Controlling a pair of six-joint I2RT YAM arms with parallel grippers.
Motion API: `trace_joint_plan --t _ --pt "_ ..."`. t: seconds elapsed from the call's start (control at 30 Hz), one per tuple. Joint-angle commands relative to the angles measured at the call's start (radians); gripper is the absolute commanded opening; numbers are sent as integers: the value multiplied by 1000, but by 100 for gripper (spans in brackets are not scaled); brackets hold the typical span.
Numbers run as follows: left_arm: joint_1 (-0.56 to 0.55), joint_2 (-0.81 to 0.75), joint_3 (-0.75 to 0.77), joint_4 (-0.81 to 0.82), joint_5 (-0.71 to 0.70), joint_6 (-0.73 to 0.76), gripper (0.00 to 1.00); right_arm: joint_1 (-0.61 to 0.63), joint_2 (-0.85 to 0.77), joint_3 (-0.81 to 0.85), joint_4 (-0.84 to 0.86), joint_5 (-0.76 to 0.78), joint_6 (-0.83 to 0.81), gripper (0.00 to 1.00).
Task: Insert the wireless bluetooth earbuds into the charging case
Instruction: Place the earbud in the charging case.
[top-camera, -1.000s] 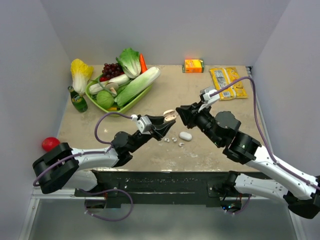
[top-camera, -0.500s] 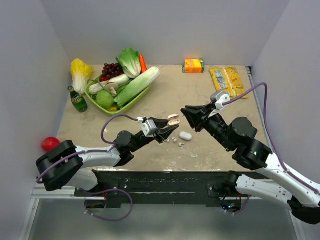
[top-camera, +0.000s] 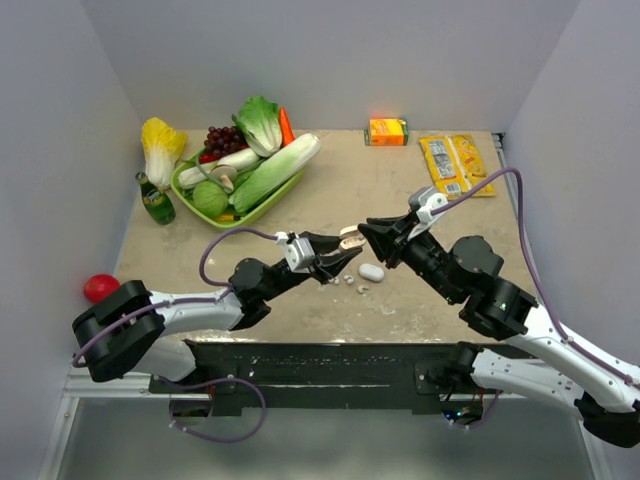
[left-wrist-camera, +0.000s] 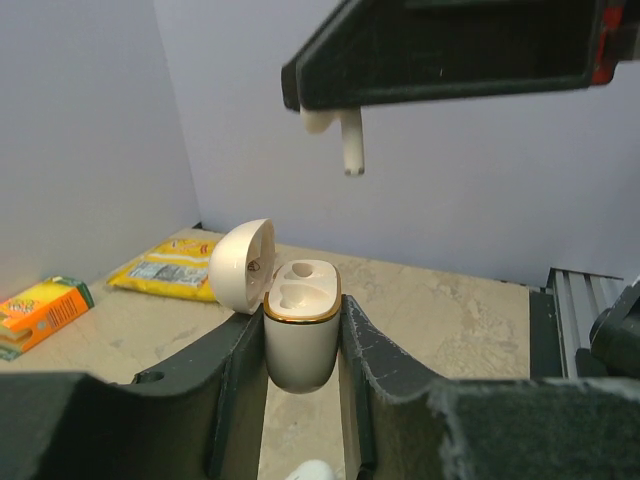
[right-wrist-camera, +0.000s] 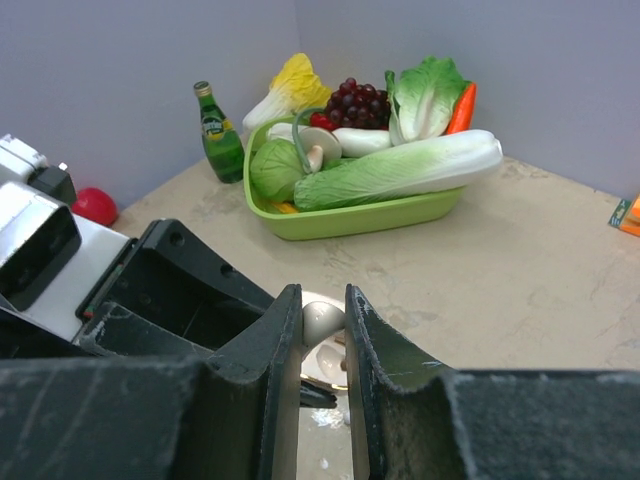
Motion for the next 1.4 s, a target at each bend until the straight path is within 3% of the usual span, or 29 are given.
trace_joint_plan --t 0.0,0.6,1.37 --pt "-2 -27 96 506 26 38 0 5 -9 51 20 -16 -31 0" --pt "-2 -48 119 502 -38 -101 0 5 -6 84 97 54 -65 0" --pt "-2 -60 111 511 -55 -104 0 6 66 74 65 113 -70 0"
